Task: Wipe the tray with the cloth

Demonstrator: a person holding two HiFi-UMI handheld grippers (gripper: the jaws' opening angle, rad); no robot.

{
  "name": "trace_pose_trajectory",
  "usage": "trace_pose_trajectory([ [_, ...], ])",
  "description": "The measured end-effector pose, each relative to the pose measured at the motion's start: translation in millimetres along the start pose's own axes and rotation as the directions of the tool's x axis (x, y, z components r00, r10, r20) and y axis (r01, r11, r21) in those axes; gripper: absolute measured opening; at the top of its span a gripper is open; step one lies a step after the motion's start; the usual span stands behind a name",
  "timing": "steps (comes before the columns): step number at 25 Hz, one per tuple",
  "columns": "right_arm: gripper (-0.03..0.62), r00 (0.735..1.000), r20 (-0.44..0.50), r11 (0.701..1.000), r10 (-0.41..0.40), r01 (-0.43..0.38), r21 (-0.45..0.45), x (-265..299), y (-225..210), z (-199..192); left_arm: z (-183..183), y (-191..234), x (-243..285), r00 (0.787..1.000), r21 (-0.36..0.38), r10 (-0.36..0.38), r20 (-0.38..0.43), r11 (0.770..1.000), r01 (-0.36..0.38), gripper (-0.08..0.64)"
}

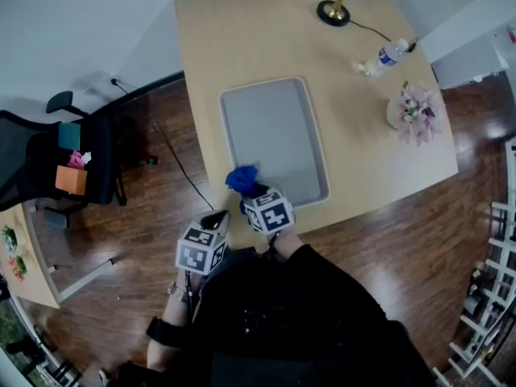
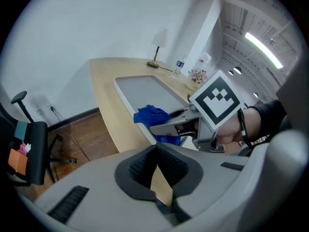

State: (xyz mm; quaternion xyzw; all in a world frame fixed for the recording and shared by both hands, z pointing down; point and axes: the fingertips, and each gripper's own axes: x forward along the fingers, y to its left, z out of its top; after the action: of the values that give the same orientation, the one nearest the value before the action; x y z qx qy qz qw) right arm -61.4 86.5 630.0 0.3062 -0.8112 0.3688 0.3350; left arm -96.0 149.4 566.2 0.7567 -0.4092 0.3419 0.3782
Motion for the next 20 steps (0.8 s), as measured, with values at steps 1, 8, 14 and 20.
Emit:
trace_pose_trajectory([
  [1, 0.133, 1.0, 0.003, 1.0, 0.01, -0.01, 0.012, -2.2, -1.6, 1.3, 0.4, -1.6, 0.7, 1.0, 0.003, -0.002, 0.0, 1.0, 0.002, 0.003],
  [8, 0.133, 0.99, 0.052, 0.991, -0.129, 0.13, -0.023, -76.4, -70.1, 10.4, 5.8, -16.8, 6.2, 1.0, 0.025, -0.015, 0.01, 1.0, 0.015, 0.003],
  [14, 0.133, 0.946, -0.089, 0.95, -0.311, 0.308, -0.048, -123.5, -157.1, -41.4, 3.4, -28.9, 12.8, 1.0, 0.037, -0.025, -0.003, 0.999, 0.026, 0.003],
  [20, 0.133, 0.922, -0.104, 0.921, -0.374, 0.356, -0.157, -109.3, -156.8, -56.8, 2.8, -32.1, 15.1, 1.0, 0.032, -0.022, -0.007, 0.999, 0.022, 0.003],
])
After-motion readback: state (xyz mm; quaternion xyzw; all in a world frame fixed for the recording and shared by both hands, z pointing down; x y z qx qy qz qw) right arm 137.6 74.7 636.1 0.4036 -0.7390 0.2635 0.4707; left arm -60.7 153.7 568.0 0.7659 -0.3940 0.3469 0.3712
